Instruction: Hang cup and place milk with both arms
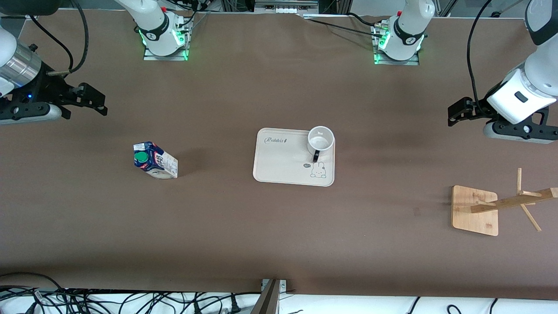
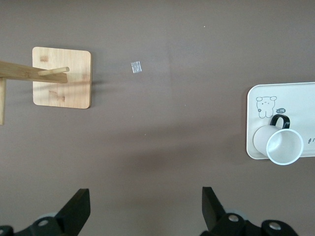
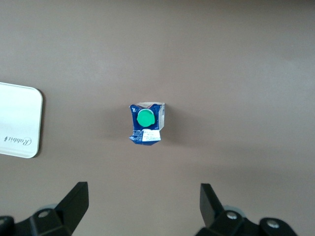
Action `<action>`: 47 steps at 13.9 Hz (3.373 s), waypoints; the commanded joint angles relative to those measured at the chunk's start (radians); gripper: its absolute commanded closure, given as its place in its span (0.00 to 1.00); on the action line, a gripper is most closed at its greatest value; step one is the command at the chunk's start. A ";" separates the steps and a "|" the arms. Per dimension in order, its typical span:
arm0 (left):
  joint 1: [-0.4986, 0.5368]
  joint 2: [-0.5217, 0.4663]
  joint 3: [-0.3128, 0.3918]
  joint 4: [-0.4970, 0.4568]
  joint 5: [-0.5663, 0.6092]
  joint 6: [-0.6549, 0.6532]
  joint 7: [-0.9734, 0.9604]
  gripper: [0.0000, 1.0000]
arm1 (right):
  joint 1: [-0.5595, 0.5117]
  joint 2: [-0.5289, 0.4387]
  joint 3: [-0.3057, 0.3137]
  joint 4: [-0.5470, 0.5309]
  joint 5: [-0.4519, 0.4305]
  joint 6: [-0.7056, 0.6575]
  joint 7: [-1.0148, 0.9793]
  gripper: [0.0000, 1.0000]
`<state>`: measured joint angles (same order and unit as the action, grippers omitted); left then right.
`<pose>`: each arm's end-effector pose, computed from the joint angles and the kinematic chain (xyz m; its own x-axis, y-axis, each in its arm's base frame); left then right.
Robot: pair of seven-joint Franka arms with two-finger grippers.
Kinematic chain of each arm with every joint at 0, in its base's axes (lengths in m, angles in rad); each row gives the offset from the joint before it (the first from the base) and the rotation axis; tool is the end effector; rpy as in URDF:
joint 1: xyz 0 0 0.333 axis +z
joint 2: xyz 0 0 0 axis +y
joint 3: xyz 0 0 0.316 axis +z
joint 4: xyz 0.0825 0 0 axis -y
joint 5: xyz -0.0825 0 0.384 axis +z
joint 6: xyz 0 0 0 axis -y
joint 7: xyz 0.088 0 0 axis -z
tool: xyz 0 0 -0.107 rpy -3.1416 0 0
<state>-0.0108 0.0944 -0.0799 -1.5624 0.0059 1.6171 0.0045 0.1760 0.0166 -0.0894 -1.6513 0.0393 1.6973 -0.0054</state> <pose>0.5830 -0.0504 0.5788 0.9947 -0.0952 -0.0394 -0.0952 -0.9955 0.0018 0.5665 0.0533 0.5882 0.9958 0.0869 0.0296 0.0880 -0.9954 -0.0375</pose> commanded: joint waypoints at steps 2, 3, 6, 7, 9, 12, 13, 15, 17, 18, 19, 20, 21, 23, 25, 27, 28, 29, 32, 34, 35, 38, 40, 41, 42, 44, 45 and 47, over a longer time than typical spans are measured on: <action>0.000 0.015 0.003 0.041 -0.011 -0.029 0.005 0.00 | -0.009 0.037 0.002 0.042 -0.015 -0.004 -0.010 0.00; 0.000 0.015 0.003 0.041 -0.011 -0.029 0.005 0.00 | -0.009 0.037 0.000 0.042 -0.019 -0.013 -0.011 0.00; 0.000 0.015 0.003 0.041 -0.011 -0.029 0.006 0.00 | -0.010 0.037 -0.013 0.039 -0.022 -0.015 -0.012 0.00; 0.000 0.015 0.003 0.041 -0.011 -0.029 0.006 0.00 | -0.010 0.037 -0.015 0.041 -0.024 -0.013 -0.011 0.00; 0.002 0.015 0.003 0.041 -0.011 -0.029 0.006 0.00 | -0.010 0.039 -0.013 0.042 -0.030 -0.004 -0.010 0.00; 0.000 0.015 0.003 0.041 -0.011 -0.029 0.006 0.00 | -0.001 0.037 -0.009 0.044 -0.091 0.001 -0.002 0.00; 0.000 0.015 0.003 0.041 -0.011 -0.029 0.006 0.00 | 0.000 0.037 -0.007 0.044 -0.093 0.002 -0.004 0.00; 0.000 0.015 0.003 0.041 -0.009 -0.029 0.006 0.00 | 0.000 0.037 -0.006 0.044 -0.091 0.002 -0.001 0.00; -0.006 0.018 0.002 0.041 -0.014 -0.029 0.002 0.00 | 0.000 0.039 -0.006 0.044 -0.087 0.004 -0.001 0.00; -0.014 0.018 -0.003 0.041 -0.018 -0.029 -0.018 0.00 | 0.000 0.039 -0.006 0.044 -0.085 0.002 0.001 0.00; -0.033 0.019 -0.020 0.041 -0.018 -0.029 -0.068 0.00 | 0.000 0.039 -0.006 0.044 -0.085 0.002 -0.001 0.00; -0.055 0.022 -0.029 0.041 -0.018 -0.029 -0.146 0.00 | 0.000 0.039 -0.006 0.044 -0.085 0.002 0.001 0.00; -0.087 0.042 -0.038 0.041 -0.023 -0.025 -0.226 0.00 | 0.000 0.039 -0.006 0.044 -0.085 0.004 0.001 0.00; -0.173 0.083 -0.041 0.045 -0.059 -0.016 -0.342 0.00 | 0.000 0.039 -0.006 0.044 -0.084 0.001 0.001 0.00; -0.240 0.160 -0.041 0.044 -0.063 0.044 -0.370 0.00 | -0.001 0.039 -0.006 0.044 -0.084 0.001 0.001 0.00; -0.300 0.232 -0.041 0.041 -0.061 0.119 -0.379 0.00 | -0.001 0.039 -0.006 0.044 -0.084 0.002 -0.008 0.00; -0.331 0.260 -0.041 0.038 -0.060 0.154 -0.412 0.00 | -0.004 0.039 -0.007 0.044 -0.084 0.002 -0.010 0.00; -0.362 0.283 -0.041 0.032 -0.055 0.188 -0.452 0.00 | -0.004 0.040 -0.007 0.044 -0.082 0.002 -0.010 0.00; -0.460 0.376 -0.040 0.025 -0.047 0.285 -0.595 0.00 | -0.006 0.040 -0.007 0.044 -0.084 0.001 -0.010 0.00; -0.514 0.427 -0.038 -0.014 -0.037 0.375 -0.652 0.00 | -0.006 0.040 -0.007 0.044 -0.082 -0.005 -0.010 0.00; -0.534 0.430 -0.038 -0.062 -0.003 0.436 -0.693 0.00 | -0.006 0.040 -0.007 0.042 -0.082 -0.007 -0.010 0.00; -0.576 0.449 -0.038 -0.198 0.071 0.623 -0.805 0.00 | -0.006 0.040 -0.007 0.042 -0.082 -0.007 -0.005 0.00; -0.587 0.467 -0.038 -0.225 0.071 0.667 -0.827 0.00 | -0.006 0.040 -0.007 0.039 -0.082 -0.011 -0.004 0.00; -0.589 0.472 -0.038 -0.223 0.071 0.669 -0.843 0.14 | -0.006 0.040 -0.007 0.039 -0.082 -0.010 -0.004 0.00; -0.590 0.475 -0.038 -0.223 0.071 0.669 -0.847 0.44 | -0.006 0.040 -0.007 0.039 -0.082 -0.010 -0.004 0.00; -0.590 0.476 -0.038 -0.222 0.089 0.655 -0.837 0.83 | -0.006 0.039 -0.007 0.039 -0.082 -0.010 -0.002 0.00; -0.587 0.473 -0.040 -0.219 0.100 0.650 -0.837 0.99 | -0.006 0.040 -0.006 0.039 -0.082 -0.010 -0.002 0.00; -0.589 0.473 -0.038 -0.214 0.101 0.644 -0.836 1.00 | -0.006 0.039 -0.007 0.038 -0.081 -0.011 -0.001 0.00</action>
<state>-0.5904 0.5833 -0.1272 -1.7768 0.0817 2.2782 -0.8182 0.1739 0.0556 -0.0983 -1.6251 -0.0346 1.7011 -0.0057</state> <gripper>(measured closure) 0.599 0.000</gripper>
